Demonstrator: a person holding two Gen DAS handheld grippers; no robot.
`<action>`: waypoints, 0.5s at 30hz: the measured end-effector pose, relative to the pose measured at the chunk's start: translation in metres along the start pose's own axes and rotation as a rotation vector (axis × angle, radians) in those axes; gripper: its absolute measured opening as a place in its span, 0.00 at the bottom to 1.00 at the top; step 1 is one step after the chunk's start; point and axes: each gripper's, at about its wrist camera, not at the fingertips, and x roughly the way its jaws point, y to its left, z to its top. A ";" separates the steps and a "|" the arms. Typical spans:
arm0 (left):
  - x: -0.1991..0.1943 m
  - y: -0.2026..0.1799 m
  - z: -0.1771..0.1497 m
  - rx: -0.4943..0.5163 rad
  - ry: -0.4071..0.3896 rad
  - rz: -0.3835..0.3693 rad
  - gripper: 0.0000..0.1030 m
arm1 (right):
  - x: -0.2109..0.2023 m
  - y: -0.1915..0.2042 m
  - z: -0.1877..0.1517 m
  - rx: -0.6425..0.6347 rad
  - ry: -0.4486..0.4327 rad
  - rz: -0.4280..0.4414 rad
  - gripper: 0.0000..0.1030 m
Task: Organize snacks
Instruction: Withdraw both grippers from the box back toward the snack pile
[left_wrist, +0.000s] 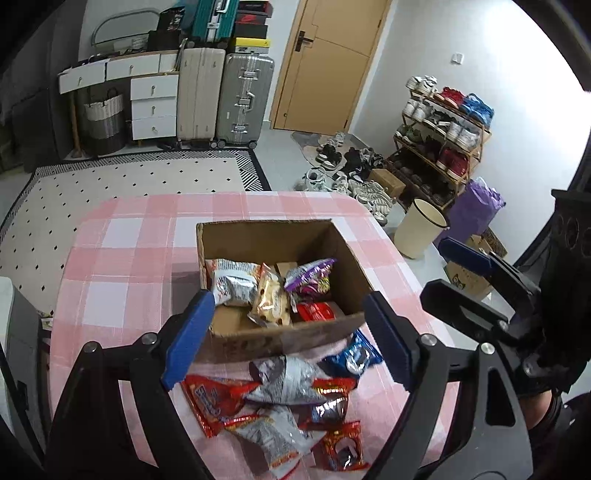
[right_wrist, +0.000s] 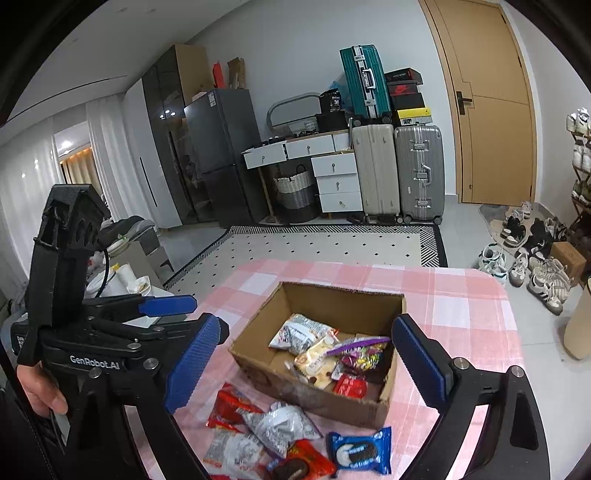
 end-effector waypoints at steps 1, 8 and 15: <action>-0.004 -0.001 -0.003 0.001 -0.003 -0.002 0.81 | -0.003 0.001 -0.003 -0.004 0.001 0.000 0.94; -0.022 -0.007 -0.025 0.000 0.002 -0.017 0.83 | -0.024 0.014 -0.024 -0.023 0.006 -0.003 0.94; -0.033 -0.013 -0.056 0.025 0.014 -0.026 0.84 | -0.039 0.014 -0.052 0.018 0.017 -0.005 0.95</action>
